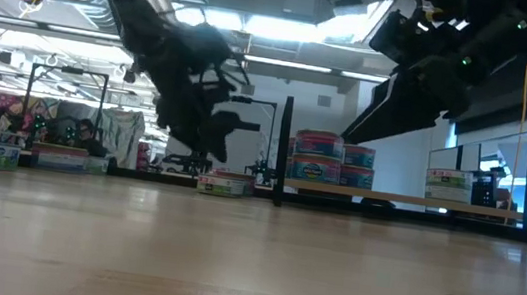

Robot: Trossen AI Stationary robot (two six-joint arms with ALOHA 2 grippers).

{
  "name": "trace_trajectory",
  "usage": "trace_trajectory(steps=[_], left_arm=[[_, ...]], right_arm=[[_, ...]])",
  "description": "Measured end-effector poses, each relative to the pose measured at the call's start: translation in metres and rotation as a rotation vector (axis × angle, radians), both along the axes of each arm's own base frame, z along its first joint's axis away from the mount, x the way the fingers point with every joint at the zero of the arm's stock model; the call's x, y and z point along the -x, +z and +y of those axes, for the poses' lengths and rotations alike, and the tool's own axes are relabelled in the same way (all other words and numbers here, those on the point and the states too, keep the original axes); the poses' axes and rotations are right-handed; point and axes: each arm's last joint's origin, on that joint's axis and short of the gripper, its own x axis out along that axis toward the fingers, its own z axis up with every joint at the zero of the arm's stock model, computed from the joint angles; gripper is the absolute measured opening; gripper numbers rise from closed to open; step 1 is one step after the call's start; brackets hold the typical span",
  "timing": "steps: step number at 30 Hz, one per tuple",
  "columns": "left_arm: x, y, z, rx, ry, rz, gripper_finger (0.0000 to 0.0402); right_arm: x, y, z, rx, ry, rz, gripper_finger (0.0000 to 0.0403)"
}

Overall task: Stack canned seafood by type on shelf
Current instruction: Put the top green tuna can on the shelf

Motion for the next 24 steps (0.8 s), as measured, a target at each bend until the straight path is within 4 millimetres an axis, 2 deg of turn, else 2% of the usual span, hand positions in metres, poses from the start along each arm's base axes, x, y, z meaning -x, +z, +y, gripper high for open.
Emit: trace_trajectory(steps=[5,11,17,24], left_arm=[[0.001,-0.018,0.006,0.027,0.015,0.049,0.029],[-0.004,-0.019,-0.004,0.067,-0.075,0.057,0.029],[-0.015,-0.02,-0.028,0.126,-0.205,0.061,0.029],[-0.03,-0.02,-0.07,0.158,-0.353,0.058,0.029]], right_arm=[[0.0,0.0,0.0,0.0,-0.001,-0.001,0.0308],[0.0,0.0,0.0,0.001,0.0,-0.001,0.0308],[0.0,0.0,0.0,0.001,0.0,0.0,0.0308],[0.0,0.0,0.0,0.001,0.0,0.0,0.0308]])
